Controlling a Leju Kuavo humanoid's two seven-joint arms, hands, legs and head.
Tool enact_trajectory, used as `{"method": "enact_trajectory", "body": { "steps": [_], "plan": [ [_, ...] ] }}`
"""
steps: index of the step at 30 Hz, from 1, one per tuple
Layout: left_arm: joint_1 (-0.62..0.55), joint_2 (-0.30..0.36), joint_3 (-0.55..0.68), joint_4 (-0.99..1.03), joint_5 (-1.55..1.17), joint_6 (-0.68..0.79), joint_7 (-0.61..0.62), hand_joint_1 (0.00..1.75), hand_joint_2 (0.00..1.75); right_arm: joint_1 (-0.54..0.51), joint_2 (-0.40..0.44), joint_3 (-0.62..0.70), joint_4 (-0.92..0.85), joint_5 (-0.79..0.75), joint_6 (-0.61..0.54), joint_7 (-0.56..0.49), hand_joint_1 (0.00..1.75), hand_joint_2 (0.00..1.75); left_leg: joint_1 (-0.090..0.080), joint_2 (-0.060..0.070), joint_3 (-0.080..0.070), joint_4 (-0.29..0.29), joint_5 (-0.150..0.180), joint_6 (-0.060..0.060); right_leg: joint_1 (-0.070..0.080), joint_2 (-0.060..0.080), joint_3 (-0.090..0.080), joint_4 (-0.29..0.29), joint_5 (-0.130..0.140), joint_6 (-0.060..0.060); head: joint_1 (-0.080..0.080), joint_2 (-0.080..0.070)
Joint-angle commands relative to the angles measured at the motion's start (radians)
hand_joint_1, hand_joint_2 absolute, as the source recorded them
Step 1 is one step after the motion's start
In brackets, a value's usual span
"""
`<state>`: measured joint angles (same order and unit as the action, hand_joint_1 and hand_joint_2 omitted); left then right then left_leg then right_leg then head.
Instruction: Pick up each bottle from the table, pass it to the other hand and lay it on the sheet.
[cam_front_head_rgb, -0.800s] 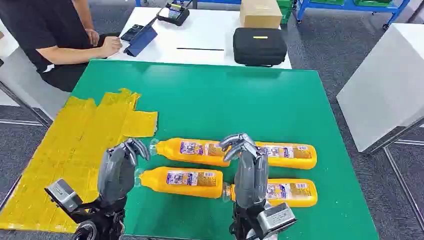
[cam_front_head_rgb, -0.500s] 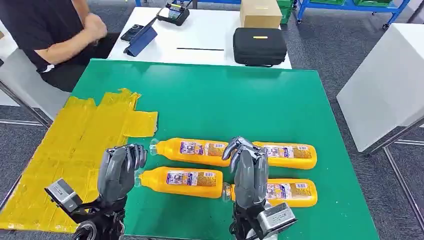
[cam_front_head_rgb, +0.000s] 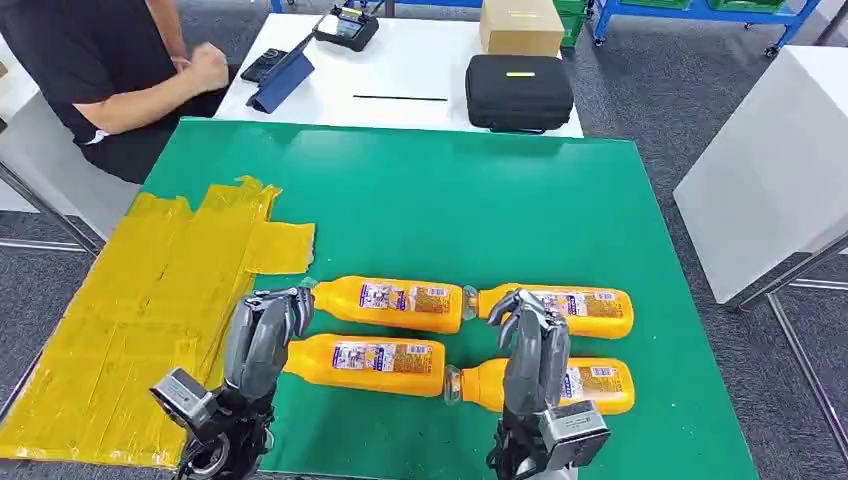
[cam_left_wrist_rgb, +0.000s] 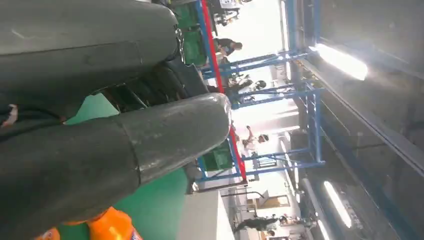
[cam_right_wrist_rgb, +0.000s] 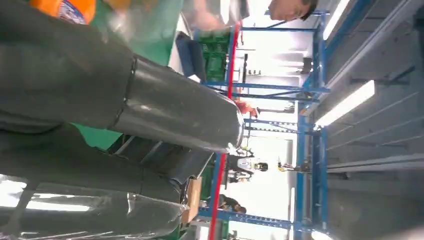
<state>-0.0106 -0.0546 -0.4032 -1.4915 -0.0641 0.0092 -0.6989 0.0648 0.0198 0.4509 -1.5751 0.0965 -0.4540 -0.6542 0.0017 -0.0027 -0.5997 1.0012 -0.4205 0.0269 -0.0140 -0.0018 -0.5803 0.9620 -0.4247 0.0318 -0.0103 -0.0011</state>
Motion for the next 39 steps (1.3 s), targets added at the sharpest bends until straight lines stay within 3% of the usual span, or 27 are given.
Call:
{"method": "enact_trajectory", "body": {
  "steps": [1,5,6,10,12,16,19,23,27,32,34,36,39],
  "plan": [
    [0.005,-0.005,0.040,0.105,0.045,0.030,0.053,0.00,0.00,0.030,-0.020,-0.009,0.001,0.008,0.004,0.030,0.00,0.00,0.000,0.000,0.005,-0.001,-0.001,-0.001,0.000,0.000,0.004,-0.001,-0.001,-0.001,0.000,0.000],
    [0.026,-0.004,0.071,0.107,0.072,0.051,0.059,0.00,0.00,0.067,-0.077,0.012,-0.044,0.135,0.033,0.119,0.00,0.00,0.000,0.000,0.005,-0.001,-0.002,-0.002,0.000,0.000,0.005,-0.001,-0.002,-0.002,0.000,0.000],
    [0.039,-0.003,0.086,0.097,0.069,0.072,0.066,0.00,0.00,0.093,-0.105,0.007,-0.070,0.190,0.035,0.181,0.00,1.75,0.000,0.000,0.003,-0.001,-0.001,-0.001,0.000,0.000,0.003,-0.001,-0.001,-0.001,0.000,0.000],
    [0.094,0.016,0.157,0.042,0.088,0.107,0.074,0.00,0.00,0.204,-0.248,-0.005,-0.120,0.526,-0.025,0.392,0.00,1.75,0.000,-0.002,0.005,-0.001,-0.002,-0.001,0.000,-0.003,0.006,-0.002,-0.003,-0.001,0.000,0.000],
    [0.141,0.015,0.214,-0.005,0.098,0.111,0.074,0.00,0.00,0.273,-0.313,-0.007,-0.160,0.640,0.000,0.486,0.00,1.75,0.000,-0.002,0.005,-0.001,-0.003,-0.001,0.000,-0.002,0.006,-0.001,-0.003,-0.001,0.000,0.000],
    [0.169,0.015,0.241,-0.033,0.102,0.103,0.074,0.00,0.00,0.309,-0.337,-0.019,-0.191,0.679,0.003,0.519,0.00,1.75,-0.001,0.000,0.002,0.000,-0.004,-0.001,-0.001,0.000,0.003,0.000,-0.004,0.001,0.000,0.000],
    [0.200,-0.014,0.288,-0.074,0.090,0.097,0.085,0.00,0.00,0.322,-0.345,-0.056,-0.235,0.790,0.092,0.621,0.00,1.75,-0.001,0.000,0.000,0.000,-0.004,0.000,-0.001,0.000,0.001,0.000,-0.004,0.002,0.000,0.000],
    [0.214,-0.014,0.294,-0.091,0.086,0.092,0.090,0.00,0.00,0.331,-0.347,-0.072,-0.254,0.791,0.106,0.622,0.00,1.75,-0.001,0.001,0.000,0.000,-0.005,-0.001,-0.001,0.001,0.000,0.000,-0.004,0.001,0.000,0.000],
    [0.243,-0.053,0.348,-0.138,0.057,0.055,0.114,0.00,0.00,0.387,-0.302,-0.234,-0.306,1.017,0.229,0.693,0.00,1.75,-0.001,0.000,0.002,0.001,-0.005,0.000,-0.001,0.000,0.002,0.000,-0.005,0.001,0.000,0.000],
    [0.241,-0.062,0.383,-0.133,0.049,0.015,0.124,0.00,0.00,0.454,-0.234,-0.436,-0.346,1.096,0.390,0.630,0.00,1.75,-0.001,-0.002,0.004,0.001,-0.006,-0.001,-0.001,-0.002,0.004,0.001,-0.006,0.001,0.000,0.000],
    [0.240,-0.046,0.380,-0.110,0.057,0.011,0.114,0.00,0.00,0.487,-0.289,-0.464,-0.315,1.088,0.411,0.636,0.00,1.75,-0.001,-0.002,0.003,-0.001,-0.005,-0.001,-0.002,-0.002,0.003,0.000,-0.005,0.001,0.000,0.000],
    [0.248,-0.033,0.377,-0.097,0.075,0.016,0.097,0.00,0.00,0.561,-0.433,-0.487,-0.269,0.978,0.388,0.670,0.00,1.75,-0.001,-0.002,0.003,-0.001,-0.005,-0.001,-0.002,-0.002,0.004,-0.001,-0.005,0.001,0.000,0.000],
    [0.250,-0.032,0.378,-0.097,0.076,0.017,0.096,0.00,0.00,0.574,-0.449,-0.503,-0.256,0.958,0.367,0.660,0.00,1.75,-0.002,-0.003,0.003,-0.001,-0.005,0.000,-0.002,-0.003,0.003,-0.001,-0.005,0.002,0.000,0.000]
  ]
}}
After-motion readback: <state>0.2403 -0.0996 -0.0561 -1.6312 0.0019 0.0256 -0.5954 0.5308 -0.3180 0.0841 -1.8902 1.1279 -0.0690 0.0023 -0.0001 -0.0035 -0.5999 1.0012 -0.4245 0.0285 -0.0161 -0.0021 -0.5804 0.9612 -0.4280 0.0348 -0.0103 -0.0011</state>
